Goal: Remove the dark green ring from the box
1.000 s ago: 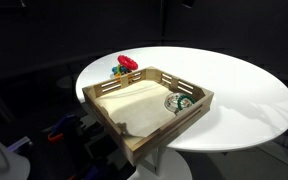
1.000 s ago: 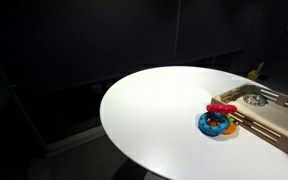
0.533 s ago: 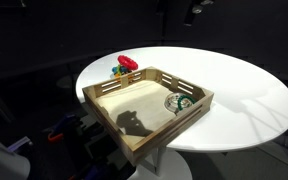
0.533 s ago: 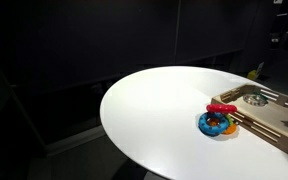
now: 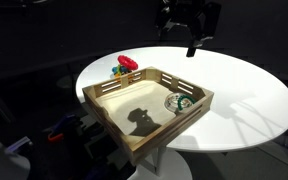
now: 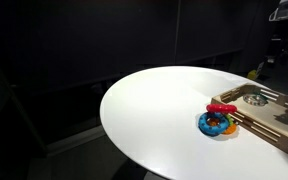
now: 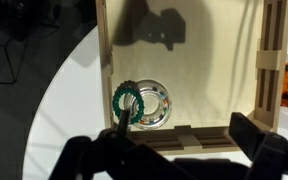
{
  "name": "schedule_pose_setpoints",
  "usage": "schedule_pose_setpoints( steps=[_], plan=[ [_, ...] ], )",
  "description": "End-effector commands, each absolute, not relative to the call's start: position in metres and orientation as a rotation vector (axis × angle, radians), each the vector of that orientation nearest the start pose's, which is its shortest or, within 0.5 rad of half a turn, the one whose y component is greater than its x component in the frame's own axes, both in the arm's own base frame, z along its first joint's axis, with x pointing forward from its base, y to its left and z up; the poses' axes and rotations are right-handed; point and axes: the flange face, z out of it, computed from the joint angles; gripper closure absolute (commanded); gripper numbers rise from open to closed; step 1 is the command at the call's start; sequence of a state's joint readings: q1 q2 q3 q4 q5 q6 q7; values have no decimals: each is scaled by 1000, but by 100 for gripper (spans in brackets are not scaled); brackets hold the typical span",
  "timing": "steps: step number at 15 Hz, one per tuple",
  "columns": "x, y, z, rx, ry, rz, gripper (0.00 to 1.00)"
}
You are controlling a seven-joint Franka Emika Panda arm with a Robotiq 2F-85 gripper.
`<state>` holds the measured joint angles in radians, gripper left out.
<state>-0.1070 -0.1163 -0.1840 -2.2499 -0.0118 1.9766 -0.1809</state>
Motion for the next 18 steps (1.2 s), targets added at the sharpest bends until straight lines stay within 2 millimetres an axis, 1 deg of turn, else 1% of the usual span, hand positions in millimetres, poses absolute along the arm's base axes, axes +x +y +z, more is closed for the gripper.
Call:
schedule_pose_setpoints(
  steps=[1, 5, 8, 10, 11, 12, 18],
  plan=[
    [457, -146, 371, -3133, 215, 204, 0],
    [455, -146, 330, -3134, 269, 190, 0],
    [454, -147, 309, -3131, 303, 201, 0],
    [453, -148, 303, -3129, 321, 212, 0],
    [452, -148, 306, -3120, 319, 211, 0],
    [454, -146, 301, -3119, 286, 235, 0],
    [454, -147, 296, -3116, 291, 252, 0]
  ],
)
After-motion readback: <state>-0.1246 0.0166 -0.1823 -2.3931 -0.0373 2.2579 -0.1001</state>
